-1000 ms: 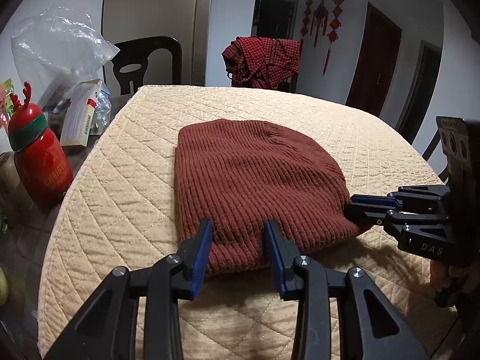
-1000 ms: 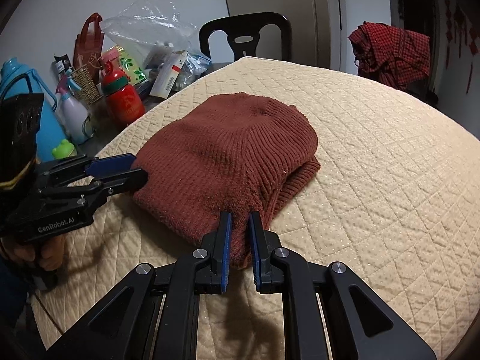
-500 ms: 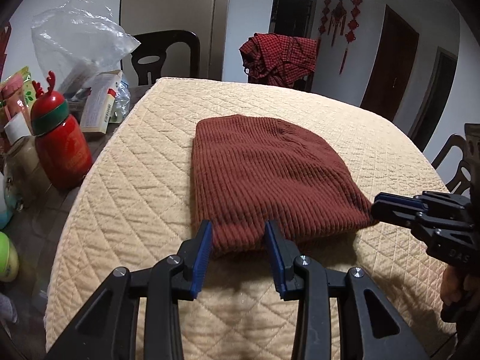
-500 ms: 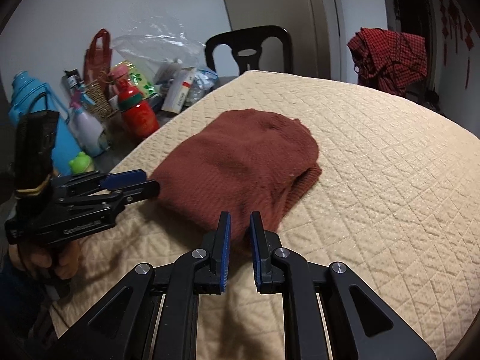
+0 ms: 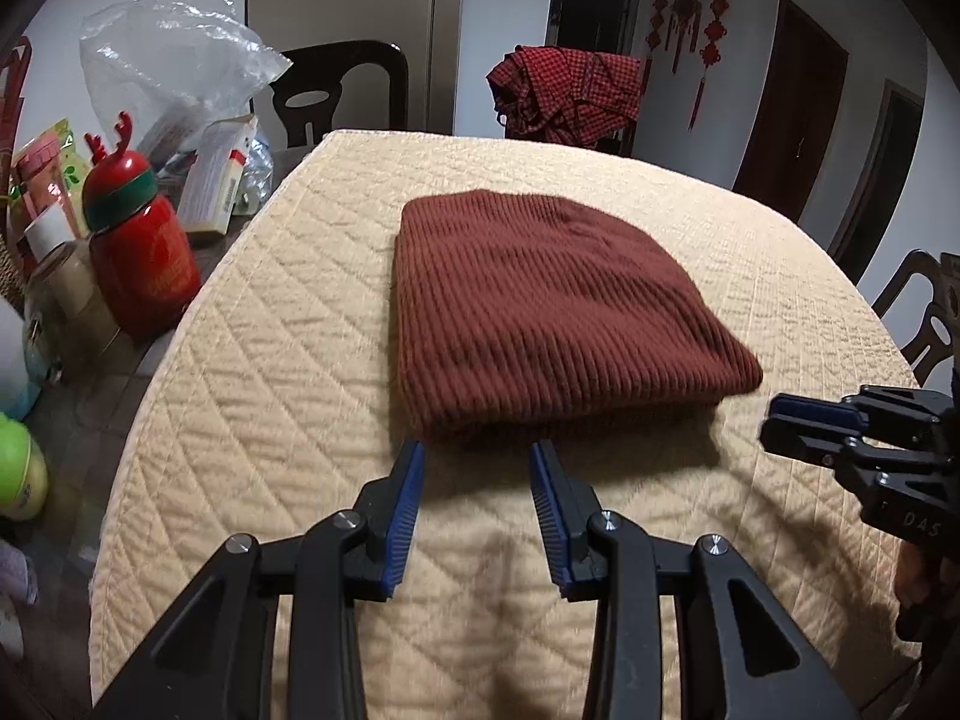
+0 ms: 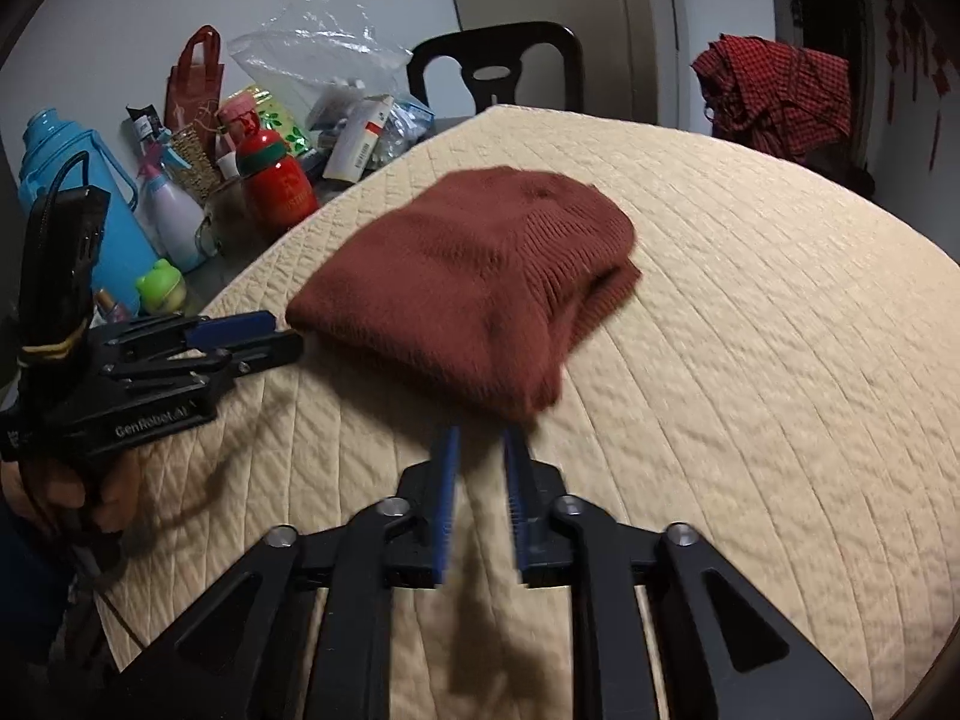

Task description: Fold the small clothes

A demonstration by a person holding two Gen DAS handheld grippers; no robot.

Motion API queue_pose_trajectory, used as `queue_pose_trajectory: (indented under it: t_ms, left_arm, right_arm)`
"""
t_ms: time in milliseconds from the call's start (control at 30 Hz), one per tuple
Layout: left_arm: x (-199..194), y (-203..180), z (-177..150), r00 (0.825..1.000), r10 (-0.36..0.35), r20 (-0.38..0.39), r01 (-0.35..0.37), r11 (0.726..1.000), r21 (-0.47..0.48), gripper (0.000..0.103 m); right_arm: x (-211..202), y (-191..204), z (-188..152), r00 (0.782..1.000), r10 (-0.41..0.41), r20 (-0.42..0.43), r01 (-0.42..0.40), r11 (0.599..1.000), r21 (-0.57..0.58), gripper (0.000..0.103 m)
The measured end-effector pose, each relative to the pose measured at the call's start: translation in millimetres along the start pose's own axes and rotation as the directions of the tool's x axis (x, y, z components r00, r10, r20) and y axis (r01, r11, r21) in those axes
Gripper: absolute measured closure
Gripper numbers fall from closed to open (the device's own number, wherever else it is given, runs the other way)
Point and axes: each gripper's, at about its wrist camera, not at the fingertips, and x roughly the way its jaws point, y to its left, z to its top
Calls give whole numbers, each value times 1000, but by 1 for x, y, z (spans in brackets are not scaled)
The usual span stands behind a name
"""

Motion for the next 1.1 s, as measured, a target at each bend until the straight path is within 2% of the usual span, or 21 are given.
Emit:
queue_pose_trajectory:
  t_ms: [133, 167, 233, 367, 567, 967, 1100]
  left_arm:
    - [-4, 1, -11, 999, 29, -27, -29, 1000, 4, 61]
    - [-4, 1, -13, 999, 34, -33, -34, 999, 4, 60]
    - [-4, 2, -16, 998, 47, -36, -47, 999, 5, 56]
    - [-3, 3, -18, 997, 64, -46, -64, 998, 2, 56]
    - [3, 4, -20, 995, 74, -65, -74, 997, 3, 55]
    - [9, 4, -17, 996, 73, -58, -72, 997, 6, 40]
    - [12, -1, -16, 996, 64, -65, -62, 998, 29, 30]
  right_arm:
    - [-9, -6, -16, 1000, -26, -16, 27, 999, 23, 74]
    - [-10, -7, -19, 999, -31, -19, 31, 999, 24, 65]
    - [-10, -7, -22, 999, -34, -27, 35, 999, 18, 56]
    - [-5, -2, -23, 997, -70, -28, 70, 997, -15, 56]
    - [0, -1, -24, 997, -68, -28, 68, 997, -25, 56]
    - [11, 2, -24, 996, -85, -40, 84, 996, -37, 56]
    - [12, 0, -23, 996, -83, -41, 82, 996, -30, 55]
